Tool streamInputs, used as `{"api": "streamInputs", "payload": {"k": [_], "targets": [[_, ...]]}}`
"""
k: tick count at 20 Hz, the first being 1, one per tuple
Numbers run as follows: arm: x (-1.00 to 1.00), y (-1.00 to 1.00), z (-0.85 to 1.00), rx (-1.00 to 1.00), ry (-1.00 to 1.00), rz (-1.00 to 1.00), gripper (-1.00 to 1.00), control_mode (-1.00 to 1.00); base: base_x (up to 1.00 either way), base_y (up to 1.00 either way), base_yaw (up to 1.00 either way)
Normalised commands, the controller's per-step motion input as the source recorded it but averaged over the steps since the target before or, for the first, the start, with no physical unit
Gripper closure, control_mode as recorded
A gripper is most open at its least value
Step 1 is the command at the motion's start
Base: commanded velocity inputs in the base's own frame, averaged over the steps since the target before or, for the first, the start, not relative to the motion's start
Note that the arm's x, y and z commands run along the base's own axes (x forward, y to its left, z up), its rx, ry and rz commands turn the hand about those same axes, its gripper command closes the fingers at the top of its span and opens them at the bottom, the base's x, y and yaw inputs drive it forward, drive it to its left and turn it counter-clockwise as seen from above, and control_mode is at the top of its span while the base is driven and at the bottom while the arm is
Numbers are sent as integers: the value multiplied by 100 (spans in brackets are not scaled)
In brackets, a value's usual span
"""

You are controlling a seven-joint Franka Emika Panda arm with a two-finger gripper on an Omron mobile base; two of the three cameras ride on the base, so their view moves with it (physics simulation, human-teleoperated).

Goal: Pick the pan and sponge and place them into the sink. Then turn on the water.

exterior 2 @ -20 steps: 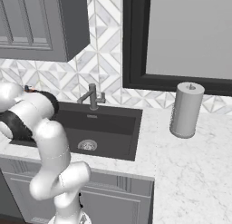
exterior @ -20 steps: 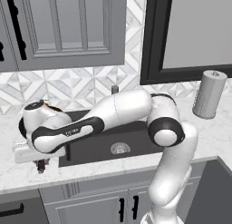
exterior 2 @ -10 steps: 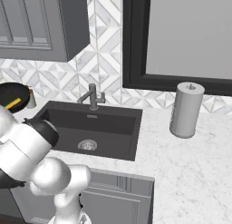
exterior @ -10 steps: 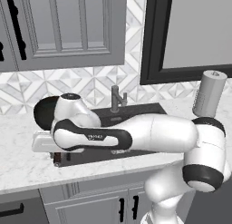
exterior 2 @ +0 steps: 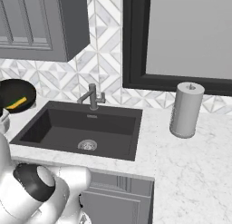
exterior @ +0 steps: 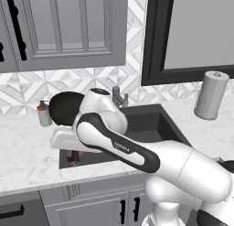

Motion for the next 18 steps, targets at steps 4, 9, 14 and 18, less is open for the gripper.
{"api": "streamInputs", "payload": {"k": [4, 9, 14, 18], "targets": [[-18, -59, 23, 8, 0, 0, 100, -100, 0, 0, 0], [2, -76, 21, 4, 6, 1, 100, -100, 0, 0, 0], [-12, -58, 45, -1, 4, 7, 100, -100, 0, 0, 0], [-49, -44, 49, -7, -1, 14, 100, -100, 0, 0, 0]]}}
